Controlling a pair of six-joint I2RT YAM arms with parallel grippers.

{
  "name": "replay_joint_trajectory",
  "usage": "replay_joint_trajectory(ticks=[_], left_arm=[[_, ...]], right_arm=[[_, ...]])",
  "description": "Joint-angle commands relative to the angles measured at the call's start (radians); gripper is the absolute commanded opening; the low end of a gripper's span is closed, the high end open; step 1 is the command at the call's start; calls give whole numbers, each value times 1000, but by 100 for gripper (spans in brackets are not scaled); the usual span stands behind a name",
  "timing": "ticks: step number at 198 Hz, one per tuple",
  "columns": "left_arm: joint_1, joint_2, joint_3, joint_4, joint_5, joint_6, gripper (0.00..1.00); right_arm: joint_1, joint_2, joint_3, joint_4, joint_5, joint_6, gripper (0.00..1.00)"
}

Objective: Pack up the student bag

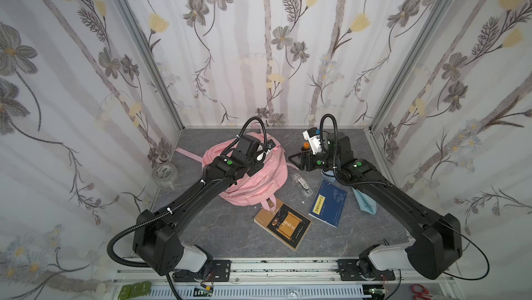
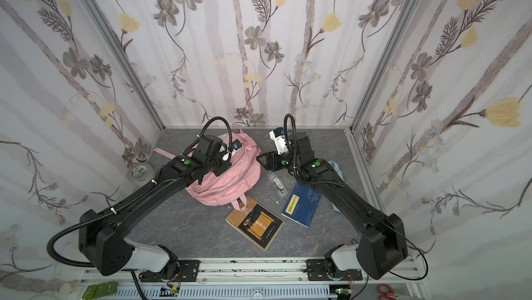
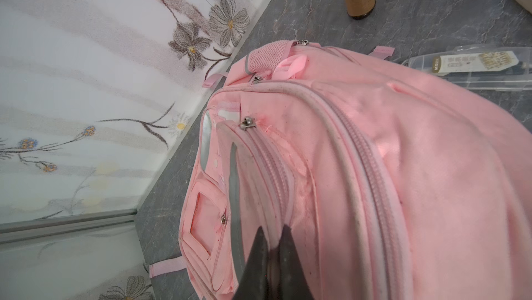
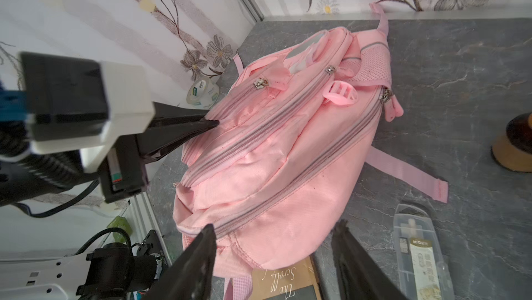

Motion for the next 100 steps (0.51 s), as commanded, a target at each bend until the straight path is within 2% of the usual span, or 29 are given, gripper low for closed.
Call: replay_joint_trajectory(ticks=[1,22,54,73,82,94,100], left_arm=[[1,-59,-39,209,-29,-67,0],[1,-112,-82,241,-29,-113,0],[0,-167,-122,240,-4,-147,0],[0,-177,-131,228,7,-168,0],[1,-184,-139,234,4,-178,0],[1,-192,-153,250,-6,-190,0],[1,-195,-159,258,-11,-195,0]], right_arm=[[-11,58,9,68,-51,129,65],[-18,96,-27,141,-116,214,66],[-20,109,-93,232,-111,278,67],[-27,130,-136,317,-158,324,66],[-30,149,-149,365,-196,351,62],[-33,174,-162,421,-239,382,47],[-34,185,-164,433,-252,394,45]])
